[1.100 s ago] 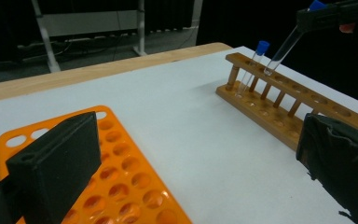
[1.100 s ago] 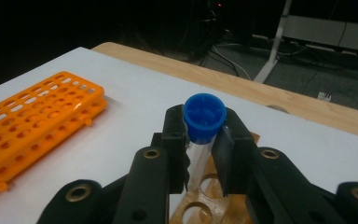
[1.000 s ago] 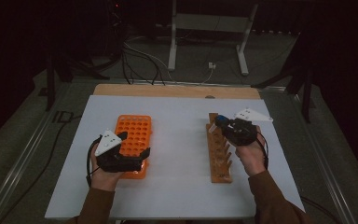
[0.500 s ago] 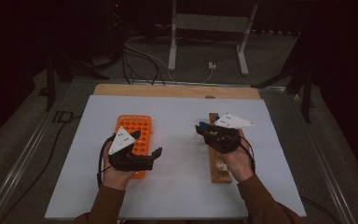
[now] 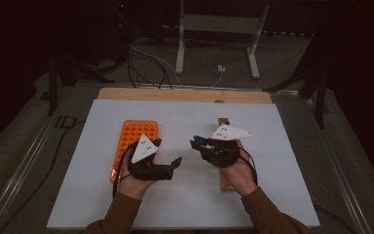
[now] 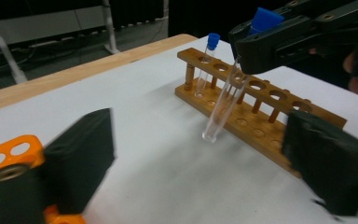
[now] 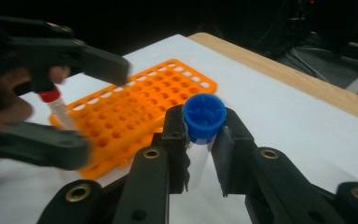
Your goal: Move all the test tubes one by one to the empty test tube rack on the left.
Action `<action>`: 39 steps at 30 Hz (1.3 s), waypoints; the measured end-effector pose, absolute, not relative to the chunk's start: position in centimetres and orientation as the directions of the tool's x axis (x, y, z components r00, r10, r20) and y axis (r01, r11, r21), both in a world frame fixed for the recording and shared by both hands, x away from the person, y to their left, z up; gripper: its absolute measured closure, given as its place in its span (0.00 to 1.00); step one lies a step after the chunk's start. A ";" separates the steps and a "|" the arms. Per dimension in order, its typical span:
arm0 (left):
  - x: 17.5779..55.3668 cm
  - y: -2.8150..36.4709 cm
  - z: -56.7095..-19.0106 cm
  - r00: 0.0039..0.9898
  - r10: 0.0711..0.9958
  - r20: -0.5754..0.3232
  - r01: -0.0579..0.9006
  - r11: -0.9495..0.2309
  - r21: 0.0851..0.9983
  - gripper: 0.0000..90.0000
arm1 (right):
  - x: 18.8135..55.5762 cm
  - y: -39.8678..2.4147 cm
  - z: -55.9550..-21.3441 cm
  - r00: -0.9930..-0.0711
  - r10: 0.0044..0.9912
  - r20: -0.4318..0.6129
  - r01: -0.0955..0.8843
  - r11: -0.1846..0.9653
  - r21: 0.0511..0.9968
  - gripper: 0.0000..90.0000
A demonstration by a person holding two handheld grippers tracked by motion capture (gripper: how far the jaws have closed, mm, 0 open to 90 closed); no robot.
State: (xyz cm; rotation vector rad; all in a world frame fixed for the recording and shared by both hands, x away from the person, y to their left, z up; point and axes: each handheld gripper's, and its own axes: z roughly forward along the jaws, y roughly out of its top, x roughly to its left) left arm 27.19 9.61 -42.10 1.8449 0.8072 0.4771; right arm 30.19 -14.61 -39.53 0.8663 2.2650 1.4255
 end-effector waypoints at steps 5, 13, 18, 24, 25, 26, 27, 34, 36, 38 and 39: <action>27.0 8.5 -42.4 0.722 0.692 -0.010 0.289 -0.288 0.913 0.35 | 29.9 -13.9 -39.4 -0.786 0.612 0.081 0.335 0.314 0.888 0.85; 26.9 7.2 -43.0 0.741 0.671 0.035 0.261 -0.334 0.906 0.72 | 29.5 -12.9 -39.5 -0.812 0.575 0.096 0.336 0.327 0.883 0.85; 27.0 7.0 -43.2 0.744 0.668 0.027 0.263 -0.330 0.907 0.78 | 29.3 -12.7 -39.5 -0.819 0.565 0.102 0.338 0.332 0.881 0.85; 26.9 6.9 -43.2 0.755 0.655 0.033 0.251 -0.334 0.908 0.84 | 29.4 -12.6 -39.6 -0.822 0.560 0.102 0.336 0.333 0.881 0.85; 26.8 6.9 -43.2 0.755 0.655 0.033 0.251 -0.335 0.908 0.85 | 29.4 -12.6 -39.6 -0.822 0.560 0.103 0.337 0.333 0.881 0.85; 26.9 6.9 -43.2 0.755 0.655 0.033 0.251 -0.335 0.908 0.85 | 29.4 -12.6 -39.6 -0.822 0.560 0.102 0.337 0.333 0.881 0.84; 26.9 6.9 -43.2 0.751 0.660 0.030 0.254 -0.331 0.909 0.86 | 29.4 -12.6 -39.6 -0.821 0.562 0.101 0.337 0.334 0.880 0.83; 27.2 7.8 -43.1 0.717 0.697 0.009 0.280 -0.300 0.912 0.86 | 29.4 -13.1 -39.6 -0.822 0.563 0.089 0.322 0.330 0.887 0.61; 27.2 8.1 -43.1 0.706 0.708 0.006 0.285 -0.292 0.913 0.86 | 29.4 -13.4 -39.6 -0.820 0.565 0.093 0.322 0.321 0.891 0.54; 27.2 8.5 -43.0 0.698 0.717 0.001 0.291 -0.284 0.914 0.86 | 29.5 -13.7 -39.6 -0.812 0.576 0.095 0.326 0.313 0.892 0.49; 27.2 8.6 -43.0 0.694 0.720 -0.001 0.292 -0.280 0.915 0.86 | 29.5 -13.9 -39.6 -0.809 0.580 0.099 0.328 0.306 0.894 0.46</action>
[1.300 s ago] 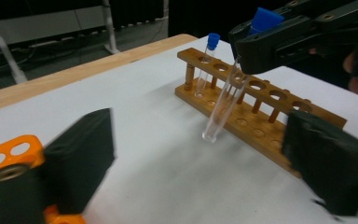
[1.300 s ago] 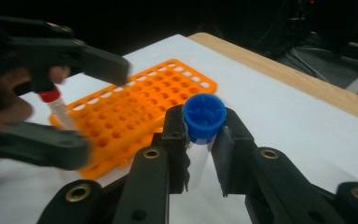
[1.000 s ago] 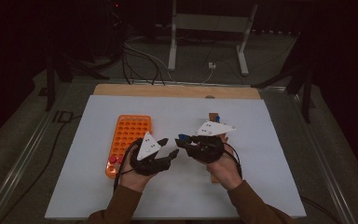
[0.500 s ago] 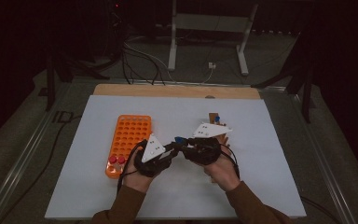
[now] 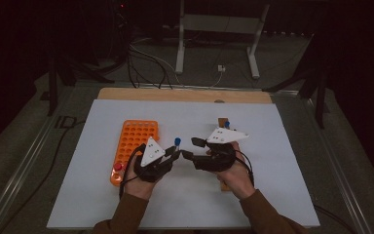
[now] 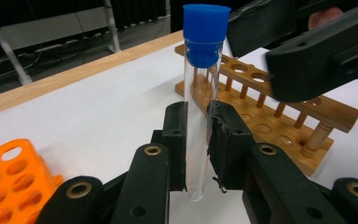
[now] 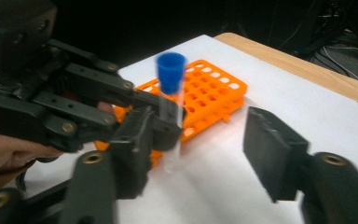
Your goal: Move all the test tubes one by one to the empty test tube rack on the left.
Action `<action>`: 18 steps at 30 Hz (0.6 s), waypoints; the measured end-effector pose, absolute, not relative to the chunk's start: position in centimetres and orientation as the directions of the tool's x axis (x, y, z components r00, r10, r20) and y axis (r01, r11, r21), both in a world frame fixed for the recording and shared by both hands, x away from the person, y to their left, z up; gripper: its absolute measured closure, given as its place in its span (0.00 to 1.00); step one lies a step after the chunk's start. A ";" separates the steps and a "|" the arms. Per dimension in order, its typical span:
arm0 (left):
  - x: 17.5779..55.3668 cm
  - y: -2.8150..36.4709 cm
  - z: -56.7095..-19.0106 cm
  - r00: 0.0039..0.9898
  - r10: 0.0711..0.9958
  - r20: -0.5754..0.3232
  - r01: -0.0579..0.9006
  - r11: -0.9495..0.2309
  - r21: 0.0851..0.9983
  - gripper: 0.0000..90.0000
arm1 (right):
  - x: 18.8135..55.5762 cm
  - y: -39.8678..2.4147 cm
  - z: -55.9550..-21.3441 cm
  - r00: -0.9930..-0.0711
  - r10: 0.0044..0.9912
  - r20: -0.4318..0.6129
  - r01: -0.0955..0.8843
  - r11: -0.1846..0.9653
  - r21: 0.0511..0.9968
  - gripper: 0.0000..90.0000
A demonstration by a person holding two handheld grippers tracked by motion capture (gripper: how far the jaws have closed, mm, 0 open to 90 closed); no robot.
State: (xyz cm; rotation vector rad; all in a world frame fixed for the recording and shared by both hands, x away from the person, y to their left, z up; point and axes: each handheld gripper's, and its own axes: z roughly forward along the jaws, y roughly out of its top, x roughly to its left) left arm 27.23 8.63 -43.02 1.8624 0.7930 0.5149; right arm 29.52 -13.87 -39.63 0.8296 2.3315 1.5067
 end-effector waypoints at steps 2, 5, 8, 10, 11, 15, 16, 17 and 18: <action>27.2 8.9 -42.9 0.687 0.726 -0.002 0.293 -0.274 0.916 0.86 | 29.6 -14.2 -39.7 -0.801 0.590 0.100 0.332 0.299 0.895 0.41; 27.2 9.4 -42.8 0.679 0.735 -0.005 0.294 -0.265 0.918 0.87 | 29.7 -14.9 -39.9 -0.787 0.610 0.095 0.334 0.290 0.897 0.33; 27.3 10.0 -42.6 0.669 0.743 -0.008 0.294 -0.254 0.922 0.87 | 29.8 -15.5 -40.1 -0.772 0.630 0.090 0.338 0.285 0.897 0.29; 27.2 10.4 -42.5 0.661 0.750 -0.010 0.293 -0.246 0.924 0.87 | 29.8 -15.9 -40.4 -0.760 0.645 0.082 0.339 0.285 0.897 0.26; 27.2 10.7 -42.4 0.657 0.754 -0.011 0.293 -0.242 0.925 0.86 | 29.9 -16.2 -40.5 -0.754 0.653 0.078 0.341 0.286 0.896 0.25; 27.2 11.8 -42.0 0.642 0.767 -0.020 0.292 -0.221 0.931 0.87 | 30.0 -17.2 -41.0 -0.728 0.681 0.079 0.356 0.278 0.892 0.19; 27.2 12.1 -41.9 0.637 0.770 -0.022 0.291 -0.215 0.932 0.87 | 30.0 -17.5 -41.0 -0.722 0.688 0.079 0.359 0.274 0.892 0.17; 27.2 12.5 -41.8 0.632 0.774 -0.023 0.291 -0.210 0.933 0.87 | 30.0 -17.7 -41.1 -0.715 0.694 0.081 0.362 0.269 0.893 0.17; 27.2 12.8 -41.7 0.630 0.777 -0.026 0.291 -0.205 0.934 0.87 | 30.0 -18.0 -41.2 -0.710 0.699 0.083 0.366 0.265 0.892 0.17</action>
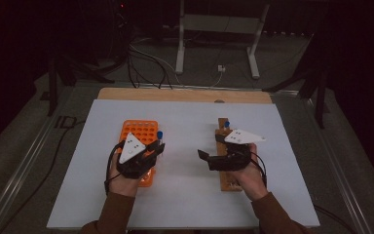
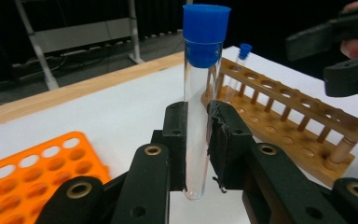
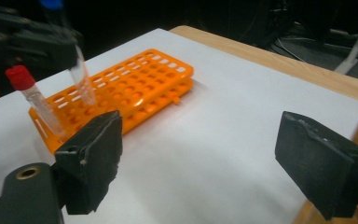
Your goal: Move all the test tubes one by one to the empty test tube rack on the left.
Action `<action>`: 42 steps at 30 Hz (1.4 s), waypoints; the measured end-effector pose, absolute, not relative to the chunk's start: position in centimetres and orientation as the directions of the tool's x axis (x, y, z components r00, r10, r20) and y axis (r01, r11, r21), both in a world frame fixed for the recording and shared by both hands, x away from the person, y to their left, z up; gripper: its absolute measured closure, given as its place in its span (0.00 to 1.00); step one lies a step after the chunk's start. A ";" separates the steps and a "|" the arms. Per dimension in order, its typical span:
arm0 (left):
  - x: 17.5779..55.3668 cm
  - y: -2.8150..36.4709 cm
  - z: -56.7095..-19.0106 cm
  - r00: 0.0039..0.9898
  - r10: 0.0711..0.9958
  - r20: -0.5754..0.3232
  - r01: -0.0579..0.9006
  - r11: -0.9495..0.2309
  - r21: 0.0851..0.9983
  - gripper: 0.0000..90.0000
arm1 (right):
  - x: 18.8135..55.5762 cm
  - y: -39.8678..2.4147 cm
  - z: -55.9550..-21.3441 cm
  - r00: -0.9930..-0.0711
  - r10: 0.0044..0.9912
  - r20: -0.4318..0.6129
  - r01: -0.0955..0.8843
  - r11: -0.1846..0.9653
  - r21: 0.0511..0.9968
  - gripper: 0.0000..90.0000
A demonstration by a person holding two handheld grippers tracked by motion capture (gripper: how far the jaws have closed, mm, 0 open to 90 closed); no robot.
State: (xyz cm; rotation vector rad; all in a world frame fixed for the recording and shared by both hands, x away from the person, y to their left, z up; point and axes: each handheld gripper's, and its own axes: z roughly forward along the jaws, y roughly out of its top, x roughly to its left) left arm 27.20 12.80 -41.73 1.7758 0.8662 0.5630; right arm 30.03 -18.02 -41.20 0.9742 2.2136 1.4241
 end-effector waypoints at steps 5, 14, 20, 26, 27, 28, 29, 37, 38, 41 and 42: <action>27.2 14.3 -41.4 0.622 0.781 -0.046 0.293 -0.178 0.940 0.86 | 30.1 -19.2 -41.4 -0.696 0.713 0.088 0.370 0.250 0.895 0.13; 27.2 16.7 -41.3 0.585 0.809 -0.064 0.305 -0.146 0.941 0.86 | 29.8 -20.2 -41.9 -0.684 0.726 0.071 0.367 0.258 0.894 0.06; 27.2 18.1 -41.5 0.555 0.829 -0.065 0.314 -0.136 0.940 0.86 | 29.7 -20.7 -42.0 -0.674 0.736 0.065 0.366 0.256 0.895 0.02; 27.0 19.6 -41.8 0.523 0.850 -0.059 0.322 -0.133 0.937 0.86 | 29.5 -21.4 -42.0 -0.662 0.747 0.064 0.363 0.245 0.899 0.00; 26.9 19.9 -41.9 0.518 0.853 -0.059 0.325 -0.132 0.937 0.86 | 29.4 -21.5 -42.0 -0.661 0.748 0.064 0.362 0.243 0.900 0.00; 26.9 20.2 -42.0 0.514 0.856 -0.059 0.326 -0.131 0.936 0.86 | 29.4 -21.6 -42.0 -0.660 0.749 0.063 0.362 0.243 0.900 0.00; 26.8 20.4 -42.0 0.508 0.859 -0.060 0.328 -0.128 0.936 0.86 | 29.4 -21.7 -42.0 -0.657 0.751 0.066 0.364 0.240 0.900 0.00; 26.1 21.9 -42.9 0.479 0.876 -0.057 0.341 -0.125 0.932 0.86 | 29.2 -22.0 -42.1 -0.653 0.754 0.068 0.361 0.231 0.904 0.00; 26.1 22.1 -43.1 0.475 0.878 -0.058 0.344 -0.125 0.931 0.86 | 29.2 -22.1 -42.2 -0.653 0.754 0.069 0.361 0.230 0.904 0.00; 25.9 22.6 -43.5 0.465 0.883 -0.062 0.354 -0.122 0.927 0.86 | 29.2 -22.2 -42.3 -0.651 0.756 0.069 0.362 0.229 0.904 0.00; 25.8 22.7 -43.6 0.461 0.885 -0.063 0.357 -0.119 0.926 0.86 | 29.2 -22.3 -42.4 -0.649 0.757 0.071 0.364 0.227 0.903 0.00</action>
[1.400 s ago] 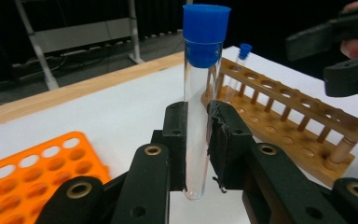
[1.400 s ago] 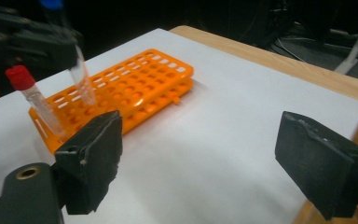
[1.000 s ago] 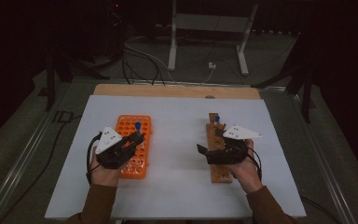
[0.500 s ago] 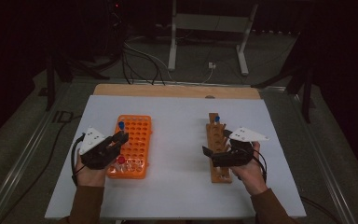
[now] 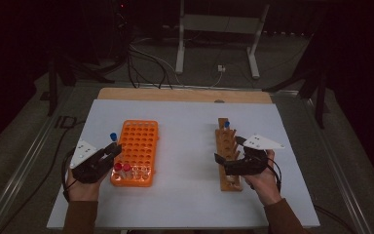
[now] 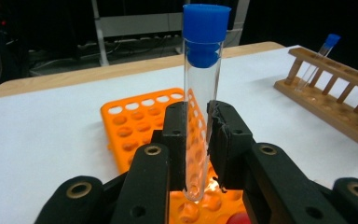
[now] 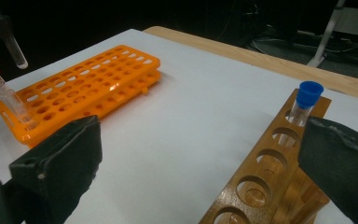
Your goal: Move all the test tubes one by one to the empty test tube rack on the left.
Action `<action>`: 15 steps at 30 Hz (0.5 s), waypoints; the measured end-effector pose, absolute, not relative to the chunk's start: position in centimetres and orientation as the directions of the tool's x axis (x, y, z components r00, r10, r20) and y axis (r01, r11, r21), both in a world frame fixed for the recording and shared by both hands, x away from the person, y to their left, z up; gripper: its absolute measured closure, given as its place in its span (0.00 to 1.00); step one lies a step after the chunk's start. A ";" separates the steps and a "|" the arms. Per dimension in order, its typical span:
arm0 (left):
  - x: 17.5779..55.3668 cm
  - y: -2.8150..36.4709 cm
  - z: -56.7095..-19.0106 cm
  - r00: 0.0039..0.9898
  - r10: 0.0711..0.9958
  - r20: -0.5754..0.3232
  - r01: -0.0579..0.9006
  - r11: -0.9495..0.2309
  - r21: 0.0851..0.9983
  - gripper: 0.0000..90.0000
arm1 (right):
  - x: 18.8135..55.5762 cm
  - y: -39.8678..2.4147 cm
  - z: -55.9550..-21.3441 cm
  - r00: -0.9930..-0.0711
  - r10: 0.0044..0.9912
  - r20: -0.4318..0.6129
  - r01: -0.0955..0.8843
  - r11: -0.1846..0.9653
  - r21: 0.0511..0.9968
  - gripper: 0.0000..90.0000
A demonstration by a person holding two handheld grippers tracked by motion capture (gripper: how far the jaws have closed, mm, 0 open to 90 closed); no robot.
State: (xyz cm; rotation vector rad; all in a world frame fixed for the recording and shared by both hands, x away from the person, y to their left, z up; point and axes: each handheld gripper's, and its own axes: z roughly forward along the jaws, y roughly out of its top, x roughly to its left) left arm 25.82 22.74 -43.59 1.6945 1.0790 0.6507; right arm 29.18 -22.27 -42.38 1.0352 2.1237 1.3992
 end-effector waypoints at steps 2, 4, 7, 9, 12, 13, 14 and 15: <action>25.7 23.0 -43.8 0.456 0.887 -0.067 0.361 -0.116 0.925 0.86 | 29.2 -22.4 -42.4 -0.648 0.758 0.074 0.366 0.224 0.903 0.00; 25.6 23.3 -44.0 0.453 0.889 -0.065 0.366 -0.119 0.923 0.86 | 29.1 -22.5 -42.4 -0.647 0.759 0.074 0.365 0.223 0.904 0.00; 25.4 23.5 -44.3 0.449 0.891 -0.065 0.375 -0.122 0.919 0.86 | 29.1 -22.6 -42.5 -0.647 0.759 0.071 0.363 0.224 0.904 0.00; 25.3 23.7 -44.5 0.449 0.891 -0.067 0.380 -0.123 0.917 0.86 | 29.1 -22.6 -42.6 -0.646 0.759 0.074 0.365 0.222 0.904 0.00; 25.1 24.1 -44.8 0.446 0.892 -0.070 0.387 -0.122 0.914 0.86 | 29.1 -22.7 -42.6 -0.645 0.760 0.078 0.368 0.219 0.904 0.00; 25.0 24.2 -44.9 0.445 0.893 -0.074 0.390 -0.119 0.913 0.86 | 29.1 -22.7 -42.7 -0.645 0.760 0.078 0.368 0.220 0.904 0.00; 25.0 24.3 -45.0 0.445 0.892 -0.075 0.393 -0.119 0.912 0.86 | 29.1 -22.7 -42.7 -0.645 0.760 0.077 0.368 0.220 0.904 0.00; 25.0 24.4 -45.1 0.445 0.892 -0.079 0.395 -0.116 0.912 0.86 | 29.1 -22.7 -42.7 -0.646 0.760 0.077 0.368 0.221 0.903 0.00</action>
